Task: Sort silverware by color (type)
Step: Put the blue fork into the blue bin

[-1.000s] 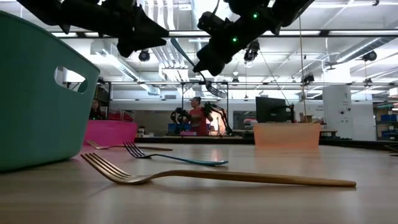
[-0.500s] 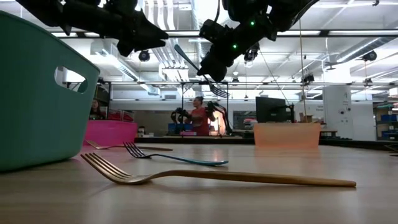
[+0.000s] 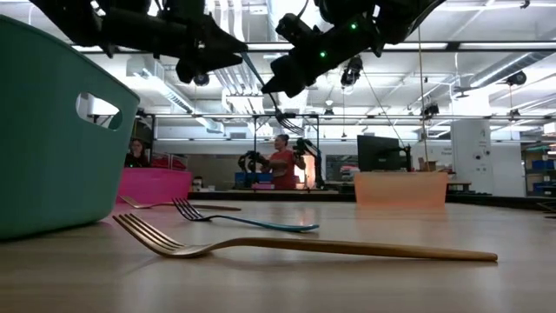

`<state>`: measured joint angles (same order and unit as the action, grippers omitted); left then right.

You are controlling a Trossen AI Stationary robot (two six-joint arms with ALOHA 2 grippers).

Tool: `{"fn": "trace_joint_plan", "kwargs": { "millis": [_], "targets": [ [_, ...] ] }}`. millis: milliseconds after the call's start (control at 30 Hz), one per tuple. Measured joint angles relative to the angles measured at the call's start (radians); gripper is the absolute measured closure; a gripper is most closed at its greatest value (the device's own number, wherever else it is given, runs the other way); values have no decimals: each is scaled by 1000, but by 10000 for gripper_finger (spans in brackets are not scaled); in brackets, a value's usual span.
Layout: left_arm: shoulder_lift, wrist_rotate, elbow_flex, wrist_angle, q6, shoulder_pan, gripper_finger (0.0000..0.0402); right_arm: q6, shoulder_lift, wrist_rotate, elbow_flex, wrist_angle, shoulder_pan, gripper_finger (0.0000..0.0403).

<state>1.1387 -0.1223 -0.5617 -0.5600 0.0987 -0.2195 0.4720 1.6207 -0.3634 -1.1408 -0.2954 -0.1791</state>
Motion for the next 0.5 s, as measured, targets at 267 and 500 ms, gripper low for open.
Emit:
{"fn": "trace_joint_plan", "kwargs": {
  "millis": [267,500],
  "targets": [
    [101,1,1,-123,41,0,232,-17,0,-3,0,-14,0,391],
    [123,1,-2,-157,40,0,232,-3,0,-3,0,-35,-5,391]
  ]
}}
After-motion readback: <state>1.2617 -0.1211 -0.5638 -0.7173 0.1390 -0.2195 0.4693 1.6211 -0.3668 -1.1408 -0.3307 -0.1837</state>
